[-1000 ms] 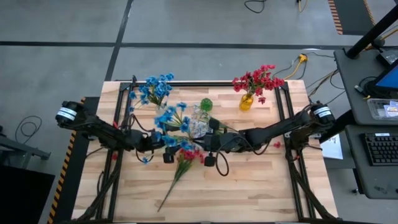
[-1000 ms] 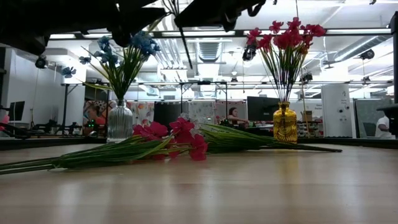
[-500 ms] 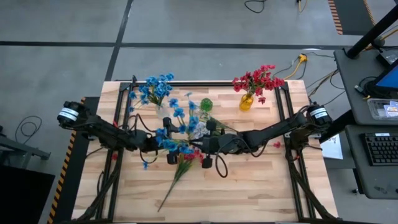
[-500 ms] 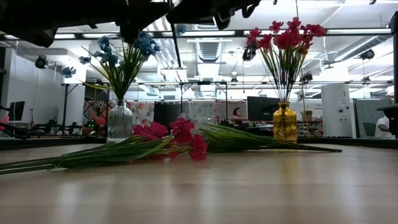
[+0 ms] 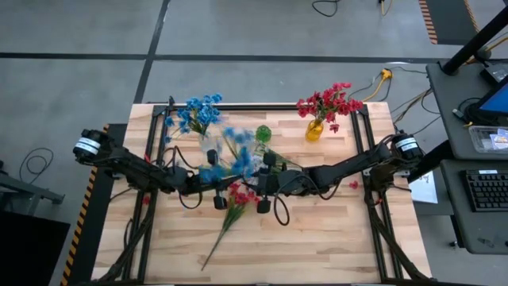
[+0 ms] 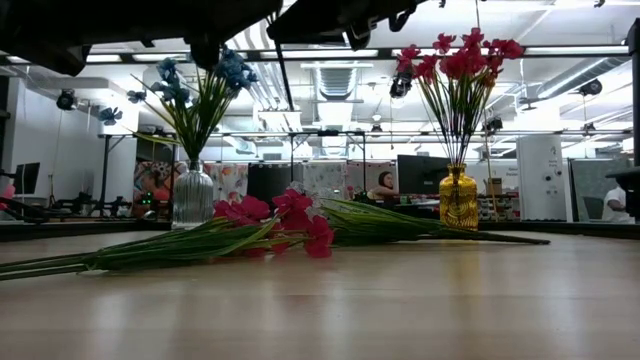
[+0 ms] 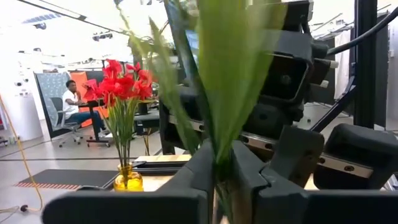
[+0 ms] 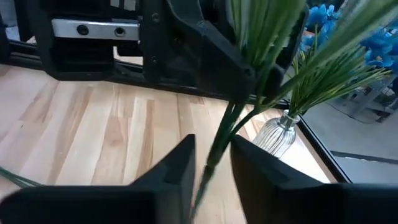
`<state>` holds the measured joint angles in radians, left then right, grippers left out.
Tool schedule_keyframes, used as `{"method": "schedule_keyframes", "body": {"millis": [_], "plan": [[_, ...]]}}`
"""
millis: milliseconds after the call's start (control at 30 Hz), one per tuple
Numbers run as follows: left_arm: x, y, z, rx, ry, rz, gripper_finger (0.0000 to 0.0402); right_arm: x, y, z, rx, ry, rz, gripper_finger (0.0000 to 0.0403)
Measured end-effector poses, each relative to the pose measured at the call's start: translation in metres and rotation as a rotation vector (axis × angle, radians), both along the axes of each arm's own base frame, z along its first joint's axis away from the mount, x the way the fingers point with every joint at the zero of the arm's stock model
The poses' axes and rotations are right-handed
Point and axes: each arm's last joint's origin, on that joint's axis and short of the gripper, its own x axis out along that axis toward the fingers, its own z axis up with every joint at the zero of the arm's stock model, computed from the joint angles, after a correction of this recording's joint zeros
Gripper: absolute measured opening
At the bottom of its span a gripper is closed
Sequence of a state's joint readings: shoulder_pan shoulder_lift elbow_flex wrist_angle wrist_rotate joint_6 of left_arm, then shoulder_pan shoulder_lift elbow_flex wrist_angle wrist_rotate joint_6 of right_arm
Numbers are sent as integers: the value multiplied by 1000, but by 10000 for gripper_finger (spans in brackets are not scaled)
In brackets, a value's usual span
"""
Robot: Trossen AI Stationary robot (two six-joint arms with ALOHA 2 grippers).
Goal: Sort flowers into vase by color
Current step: Put the blue flowers into the transparent vase
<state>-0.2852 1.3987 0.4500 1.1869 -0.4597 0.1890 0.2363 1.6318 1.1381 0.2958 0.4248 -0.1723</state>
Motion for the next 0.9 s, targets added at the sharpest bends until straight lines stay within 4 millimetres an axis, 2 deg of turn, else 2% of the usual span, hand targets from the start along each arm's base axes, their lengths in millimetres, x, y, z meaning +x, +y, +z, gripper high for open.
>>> {"method": "schedule_keyframes", "body": {"millis": [100,200,367,467,567,700,800,900], "plan": [[0,0,0,-12,1,3,19,0,0,0,25,-4,-3,134],[-4,1,0,-14,-2,3,10,-2,0,1,48,12,-5,172],[-26,8,9,-34,-45,49,2,-15,-4,13,68,54,-35,212],[-45,16,12,-36,-35,122,1,-27,-13,36,8,2,-121,224],[-63,23,13,-44,-18,203,1,-44,-27,73,-78,-87,-231,227],[-81,32,14,-8,28,335,0,-70,-45,111,-57,-199,-257,226],[-90,37,20,53,31,426,0,-83,-51,121,-3,-236,-209,224],[-95,45,24,90,46,521,0,-85,-53,118,28,-229,-187,224]]}}
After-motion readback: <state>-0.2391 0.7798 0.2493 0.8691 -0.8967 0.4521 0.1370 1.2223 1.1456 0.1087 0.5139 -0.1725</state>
